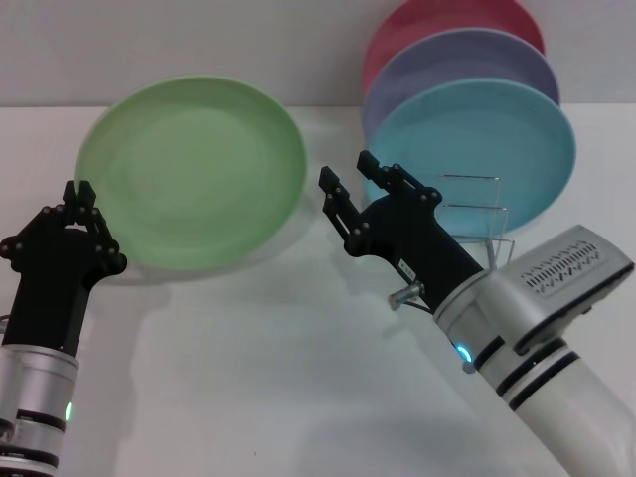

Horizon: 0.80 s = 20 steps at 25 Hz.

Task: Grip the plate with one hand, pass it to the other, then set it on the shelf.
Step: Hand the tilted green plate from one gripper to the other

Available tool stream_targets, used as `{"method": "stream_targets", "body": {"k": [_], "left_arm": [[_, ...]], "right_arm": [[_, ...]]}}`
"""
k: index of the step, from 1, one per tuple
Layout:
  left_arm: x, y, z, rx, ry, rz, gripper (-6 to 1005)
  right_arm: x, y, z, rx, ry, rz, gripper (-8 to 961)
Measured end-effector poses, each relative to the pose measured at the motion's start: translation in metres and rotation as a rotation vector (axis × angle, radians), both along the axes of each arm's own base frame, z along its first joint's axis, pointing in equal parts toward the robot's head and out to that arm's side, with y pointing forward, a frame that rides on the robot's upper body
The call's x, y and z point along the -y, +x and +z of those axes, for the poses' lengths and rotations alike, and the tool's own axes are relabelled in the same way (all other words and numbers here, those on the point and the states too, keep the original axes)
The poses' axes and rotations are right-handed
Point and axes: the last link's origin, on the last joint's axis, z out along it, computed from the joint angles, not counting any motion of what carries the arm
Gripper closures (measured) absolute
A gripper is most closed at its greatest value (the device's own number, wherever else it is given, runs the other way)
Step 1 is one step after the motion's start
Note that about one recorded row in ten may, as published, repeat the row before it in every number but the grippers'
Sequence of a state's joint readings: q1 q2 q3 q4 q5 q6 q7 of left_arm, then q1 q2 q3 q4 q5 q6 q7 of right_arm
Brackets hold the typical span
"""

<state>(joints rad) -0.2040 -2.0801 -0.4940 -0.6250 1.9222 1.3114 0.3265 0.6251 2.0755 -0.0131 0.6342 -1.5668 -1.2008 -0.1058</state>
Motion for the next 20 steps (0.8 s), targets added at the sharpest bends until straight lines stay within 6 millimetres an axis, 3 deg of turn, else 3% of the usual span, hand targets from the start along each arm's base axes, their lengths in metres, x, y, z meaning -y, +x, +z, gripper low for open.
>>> {"method": "stream_targets", "body": {"k": [20], "left_arm": [[-0.001,0.006,-0.001,-0.035,0.027,0.037,965]], "right_arm": [[-0.020,-0.017,-0.010,0.089,-0.026,-0.011,474]]}}
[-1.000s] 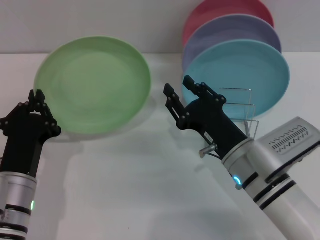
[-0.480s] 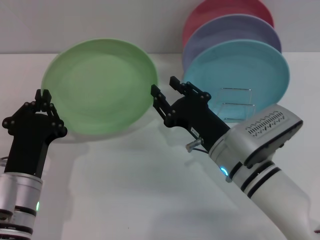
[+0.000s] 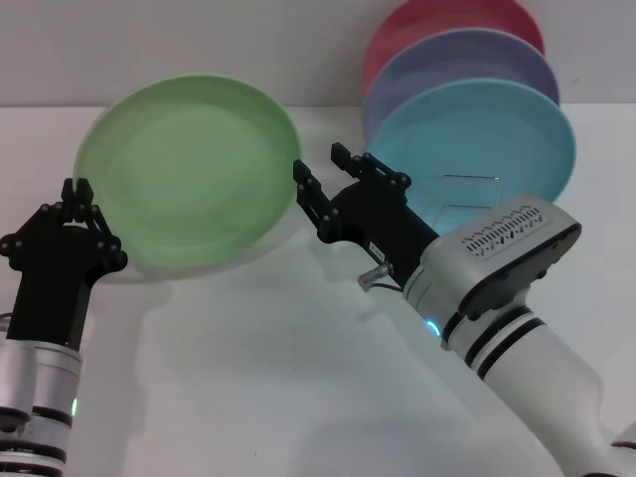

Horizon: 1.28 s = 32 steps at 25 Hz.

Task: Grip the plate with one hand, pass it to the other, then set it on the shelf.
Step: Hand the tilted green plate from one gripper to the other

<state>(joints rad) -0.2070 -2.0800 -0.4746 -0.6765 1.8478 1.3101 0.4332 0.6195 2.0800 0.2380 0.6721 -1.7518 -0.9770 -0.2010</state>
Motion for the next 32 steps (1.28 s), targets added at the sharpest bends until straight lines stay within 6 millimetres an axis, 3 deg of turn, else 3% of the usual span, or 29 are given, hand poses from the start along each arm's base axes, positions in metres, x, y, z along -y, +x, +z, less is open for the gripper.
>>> {"method": "stream_targets", "body": {"k": [32], "left_arm": [[0.004,0.005,-0.005,-0.010,-0.012,-0.011,965]], "right_arm": [[-0.012,-0.006,-0.002,0.034,-0.017,-0.004,555]]}}
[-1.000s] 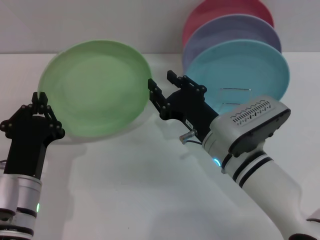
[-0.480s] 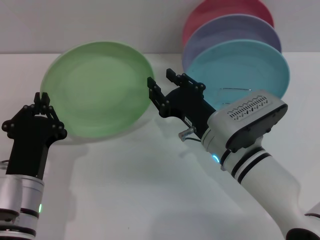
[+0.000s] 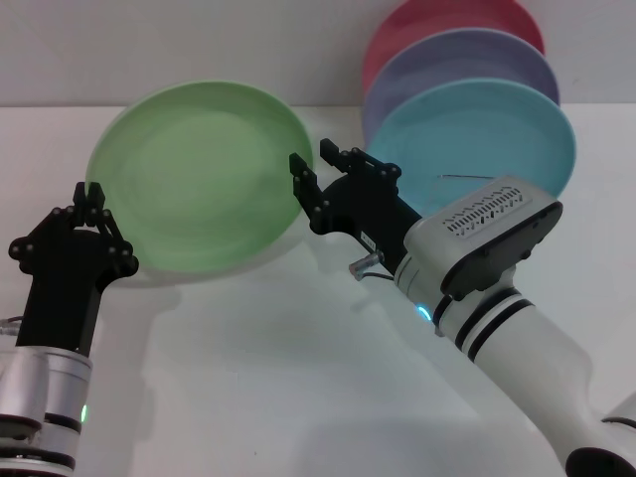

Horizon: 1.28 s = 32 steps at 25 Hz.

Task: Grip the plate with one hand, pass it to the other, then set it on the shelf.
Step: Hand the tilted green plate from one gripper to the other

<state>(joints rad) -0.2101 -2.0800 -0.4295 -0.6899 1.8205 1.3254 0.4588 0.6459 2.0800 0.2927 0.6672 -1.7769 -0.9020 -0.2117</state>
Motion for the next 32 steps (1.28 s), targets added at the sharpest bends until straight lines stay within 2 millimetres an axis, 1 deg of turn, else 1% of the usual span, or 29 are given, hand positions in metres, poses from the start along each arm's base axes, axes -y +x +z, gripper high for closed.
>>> {"method": "stream_targets", "body": {"k": [6,11,19,32], "left_arm": [[0.0003,0.0003,-0.0004,0.000,-0.002,-0.002,965],[0.0004,0.0004,-0.0006,0.000,-0.003,-0.002,965],[0.0006,0.0005,-0.0009,-0.001,-0.005,-0.003,965],[0.0007,0.0010,-0.0013,0.000,-0.007,-0.005,965]], "right_arm": [[-0.0014,-0.0005,0.0010,-0.005,0.005,-0.004,578],[-0.0018,-0.0015,0.0008,-0.005,0.005,-0.002,576],[-0.0020,-0.0018,0.0008,-0.006,0.005,-0.002,719],[-0.0030,-0.0037,0.0007,-0.005,0.005,0.004,726]]}}
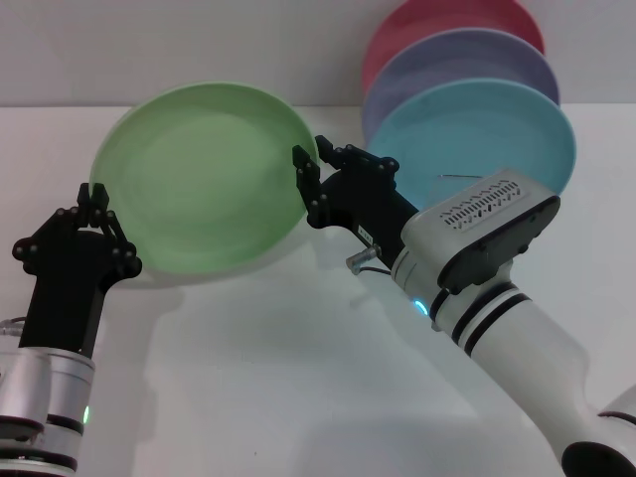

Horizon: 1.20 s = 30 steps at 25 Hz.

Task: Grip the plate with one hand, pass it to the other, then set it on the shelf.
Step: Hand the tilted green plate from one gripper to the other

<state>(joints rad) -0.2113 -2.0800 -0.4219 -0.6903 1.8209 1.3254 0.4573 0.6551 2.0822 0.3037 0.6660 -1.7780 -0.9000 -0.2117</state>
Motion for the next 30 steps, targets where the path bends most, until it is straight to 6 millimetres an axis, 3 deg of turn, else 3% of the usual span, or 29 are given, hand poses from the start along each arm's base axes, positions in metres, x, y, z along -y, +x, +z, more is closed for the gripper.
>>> {"method": "stream_targets", "body": {"k": [30], "left_arm": [[0.0010,-0.0006,-0.0008,-0.002,-0.005,-0.003,965]], "right_arm": [[-0.0003,0.0013,-0.0007,0.006,-0.004,-0.005,789]]}}
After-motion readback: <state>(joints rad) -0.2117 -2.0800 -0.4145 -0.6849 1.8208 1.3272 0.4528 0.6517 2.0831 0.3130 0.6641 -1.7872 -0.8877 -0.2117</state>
